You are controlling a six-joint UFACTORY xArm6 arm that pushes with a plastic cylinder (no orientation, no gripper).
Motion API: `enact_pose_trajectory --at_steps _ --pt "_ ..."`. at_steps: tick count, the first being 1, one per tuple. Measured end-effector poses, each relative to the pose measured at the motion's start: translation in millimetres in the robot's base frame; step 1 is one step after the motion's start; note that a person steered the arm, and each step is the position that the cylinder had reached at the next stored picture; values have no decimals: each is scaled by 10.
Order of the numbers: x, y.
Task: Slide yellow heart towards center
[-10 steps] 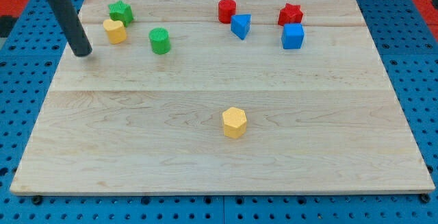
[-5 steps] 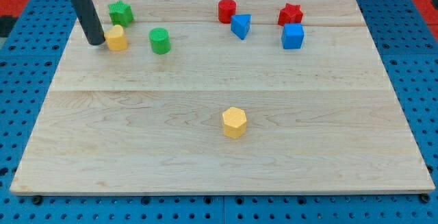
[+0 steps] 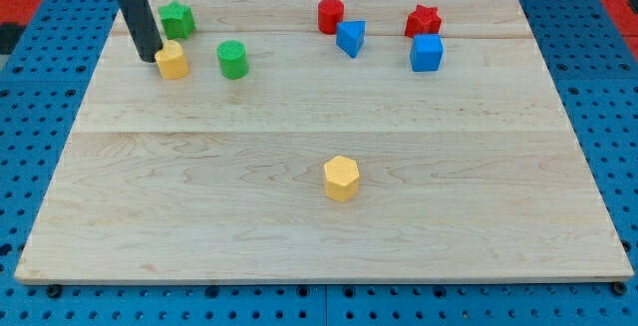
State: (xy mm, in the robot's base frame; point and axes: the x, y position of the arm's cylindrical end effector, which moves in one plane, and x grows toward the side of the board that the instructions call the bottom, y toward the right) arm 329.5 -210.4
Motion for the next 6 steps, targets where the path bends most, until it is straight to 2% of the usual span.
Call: enact_pose_trajectory --at_steps 1,2,3,4,6 --pt "-25 -141" --pt "-326 -199" --pt "-345 -9" --pt "-259 138" --pt "322 318"
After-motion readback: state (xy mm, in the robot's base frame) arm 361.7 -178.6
